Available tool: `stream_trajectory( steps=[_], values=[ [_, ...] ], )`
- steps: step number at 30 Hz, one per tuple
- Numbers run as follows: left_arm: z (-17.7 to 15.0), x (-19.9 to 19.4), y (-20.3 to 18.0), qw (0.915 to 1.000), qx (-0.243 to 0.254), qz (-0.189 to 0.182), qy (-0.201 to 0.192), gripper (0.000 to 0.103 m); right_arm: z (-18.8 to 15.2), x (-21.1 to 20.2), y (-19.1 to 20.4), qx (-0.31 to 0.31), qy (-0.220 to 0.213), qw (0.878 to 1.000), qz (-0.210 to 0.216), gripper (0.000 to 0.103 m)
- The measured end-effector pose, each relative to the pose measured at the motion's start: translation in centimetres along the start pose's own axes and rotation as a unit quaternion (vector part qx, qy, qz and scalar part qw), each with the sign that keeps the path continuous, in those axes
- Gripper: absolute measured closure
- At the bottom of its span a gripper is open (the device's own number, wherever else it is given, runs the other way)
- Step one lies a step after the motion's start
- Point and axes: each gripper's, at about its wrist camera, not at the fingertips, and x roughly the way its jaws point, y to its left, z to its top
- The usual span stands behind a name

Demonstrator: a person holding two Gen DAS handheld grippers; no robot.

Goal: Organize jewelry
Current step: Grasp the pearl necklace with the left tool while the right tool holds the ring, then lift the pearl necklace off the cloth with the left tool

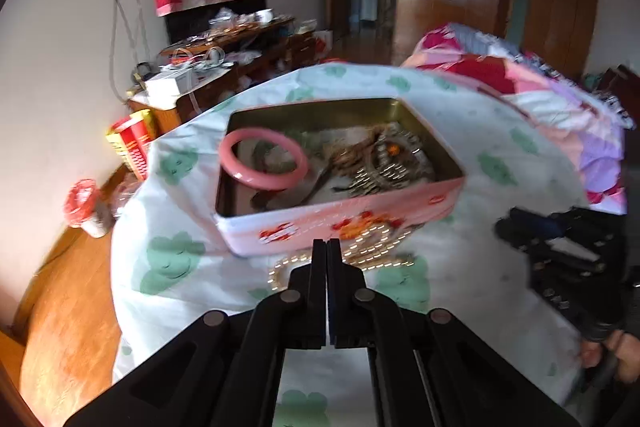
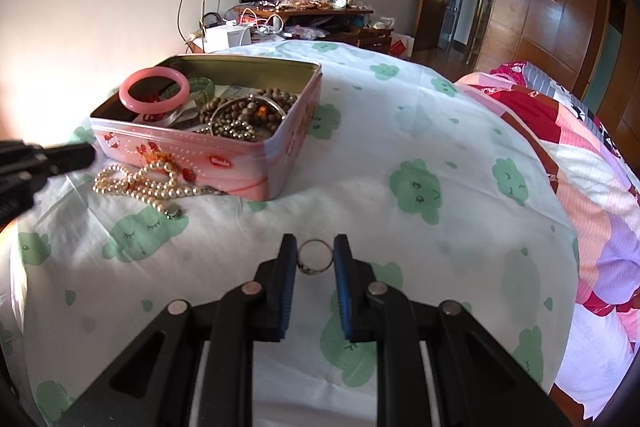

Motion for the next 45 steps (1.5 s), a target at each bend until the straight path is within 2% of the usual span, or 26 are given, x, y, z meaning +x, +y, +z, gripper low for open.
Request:
stream_trajectory(
  steps=[3,4,6,7,8,19,21,23,26,29,31,37,39,40,41,44,45],
  values=[
    [0.2,0.7,0.0,0.9998,-0.01,-0.015,0.01,0.102,0.0,0.0,0.0,-0.001,-0.001,1.0,0.0,0.083],
    [0.2,1.0,-0.1,0.9997,-0.012,-0.019,0.013,0.098,0.0,-0.1,0.0,-0.001,-0.001,1.0,-0.001,0.083],
    [0.1,2.0,-0.2,0.9992,-0.01,-0.025,0.03,0.068,0.0,-0.1,0.0,0.0,-0.001,1.0,0.0,0.083],
    [0.1,2.3,-0.3,0.999,-0.012,-0.026,0.033,0.045,0.1,-0.1,0.0,0.001,-0.002,1.0,0.0,0.083],
    [0.0,2.5,-0.3,0.999,-0.012,-0.026,0.033,0.04,0.1,-0.1,0.0,0.002,-0.002,1.0,0.001,0.083],
    [-0.4,5.8,-1.6,0.9949,0.054,-0.049,0.07,0.04,0.0,-0.1,-0.2,0.003,-0.003,1.0,0.002,0.083],
    [-0.8,5.7,-1.7,0.9922,0.051,-0.072,0.088,0.04,0.0,-0.1,-0.2,0.003,-0.004,1.0,0.002,0.083],
    [-1.4,5.2,-2.1,0.9909,0.062,-0.08,0.089,0.04,0.0,-0.2,-0.2,0.005,-0.005,1.0,0.001,0.083],
    [-2.2,4.4,-2.9,0.9897,0.082,-0.077,0.089,0.04,0.0,-0.2,-0.3,0.008,-0.006,1.0,0.001,0.083],
    [-1.9,3.9,-2.5,0.9917,0.068,-0.072,0.082,0.04,-0.1,-0.2,-0.3,0.008,-0.007,1.0,0.001,0.083],
    [-1.3,4.0,-2.2,0.9938,0.065,-0.057,0.07,0.04,0.0,-0.2,-0.3,0.007,-0.007,1.0,0.0,0.083],
    [-1.1,5.6,-2.4,0.9918,0.079,-0.053,0.085,0.04,0.0,-0.2,-0.3,0.008,-0.007,1.0,0.001,0.083],
    [-1.3,5.4,-2.4,0.9917,0.08,-0.057,0.082,0.046,0.0,-0.2,-0.3,0.007,-0.007,1.0,0.001,0.083],
    [-1.4,5.2,-2.5,0.9913,0.083,-0.062,0.08,0.058,0.0,-0.2,-0.3,0.007,-0.007,1.0,0.001,0.083],
    [-1.5,5.0,-2.6,0.991,0.087,-0.065,0.079,0.077,0.0,-0.2,-0.3,0.007,-0.007,1.0,0.001,0.083],
    [-1.7,4.4,-2.7,0.9904,0.096,-0.064,0.076,0.091,0.0,-0.2,-0.3,0.008,-0.008,1.0,0.0,0.083],
    [-1.8,4.0,-2.6,0.9913,0.097,-0.06,0.066,0.091,0.0,-0.2,-0.3,0.007,-0.009,1.0,0.0,0.083]
  ],
)
